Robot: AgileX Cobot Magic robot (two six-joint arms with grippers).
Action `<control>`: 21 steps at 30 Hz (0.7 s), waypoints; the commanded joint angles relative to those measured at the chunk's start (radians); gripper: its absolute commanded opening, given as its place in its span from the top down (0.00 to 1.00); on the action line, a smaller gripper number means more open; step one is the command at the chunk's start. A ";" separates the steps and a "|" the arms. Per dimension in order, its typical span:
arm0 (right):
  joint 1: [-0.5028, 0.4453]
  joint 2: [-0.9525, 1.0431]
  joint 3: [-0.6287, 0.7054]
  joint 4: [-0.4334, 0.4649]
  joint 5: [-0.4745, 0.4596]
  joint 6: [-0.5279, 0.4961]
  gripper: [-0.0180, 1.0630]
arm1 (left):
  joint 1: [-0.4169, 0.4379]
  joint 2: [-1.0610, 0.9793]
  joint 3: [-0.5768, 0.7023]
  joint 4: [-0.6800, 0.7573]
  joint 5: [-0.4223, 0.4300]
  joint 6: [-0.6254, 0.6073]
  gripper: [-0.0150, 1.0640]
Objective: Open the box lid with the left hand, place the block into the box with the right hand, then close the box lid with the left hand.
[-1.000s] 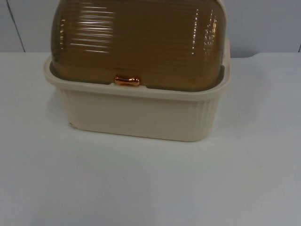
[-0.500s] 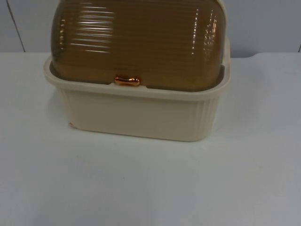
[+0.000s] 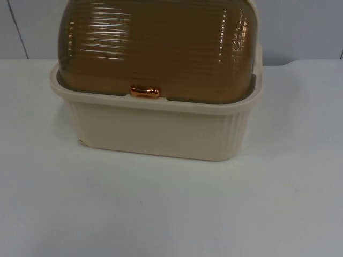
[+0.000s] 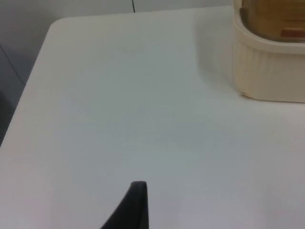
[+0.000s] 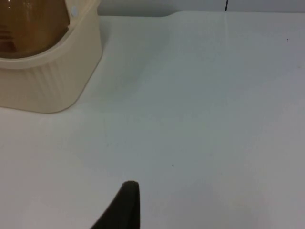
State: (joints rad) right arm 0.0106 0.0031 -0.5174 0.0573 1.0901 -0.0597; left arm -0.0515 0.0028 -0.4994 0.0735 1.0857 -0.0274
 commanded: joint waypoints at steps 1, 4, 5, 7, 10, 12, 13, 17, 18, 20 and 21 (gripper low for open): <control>0.000 -0.003 0.002 -0.002 -0.011 -0.001 0.02 | 0.009 -0.003 0.005 0.009 -0.011 0.001 0.01; 0.000 -0.003 0.002 -0.002 -0.011 -0.004 0.02 | 0.054 -0.003 0.005 0.011 -0.011 0.001 0.01; 0.000 -0.003 0.002 -0.002 -0.011 -0.004 0.02 | 0.061 -0.003 0.005 0.011 -0.011 0.001 0.01; 0.000 -0.003 0.002 -0.002 -0.011 -0.004 0.02 | 0.063 -0.003 0.005 0.011 -0.011 0.001 0.01; 0.000 -0.003 0.002 -0.002 -0.011 -0.004 0.02 | 0.063 -0.003 0.005 0.011 -0.011 0.001 0.01; 0.000 -0.003 0.002 -0.002 -0.011 -0.004 0.02 | 0.063 -0.003 0.005 0.011 -0.011 0.001 0.01; 0.000 -0.003 0.002 -0.002 -0.011 -0.004 0.02 | 0.063 -0.003 0.005 0.011 -0.011 0.001 0.01; 0.000 -0.003 0.002 -0.002 -0.011 -0.004 0.02 | 0.063 -0.003 0.005 0.007 -0.011 0.001 0.01; 0.000 -0.003 0.002 -0.002 -0.011 -0.004 0.02 | 0.063 -0.003 0.005 0.007 -0.011 0.001 0.01; 0.000 -0.003 0.002 -0.002 -0.011 -0.004 0.02 | 0.063 -0.003 0.005 0.007 -0.011 0.001 0.01; 0.000 -0.003 0.002 -0.002 -0.011 -0.004 0.02 | 0.063 -0.003 0.005 0.007 -0.011 0.001 0.01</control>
State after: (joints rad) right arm 0.0106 0.0031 -0.5174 0.0573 1.0901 -0.0597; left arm 0.0080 0.0028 -0.4994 0.0774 1.0857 -0.0274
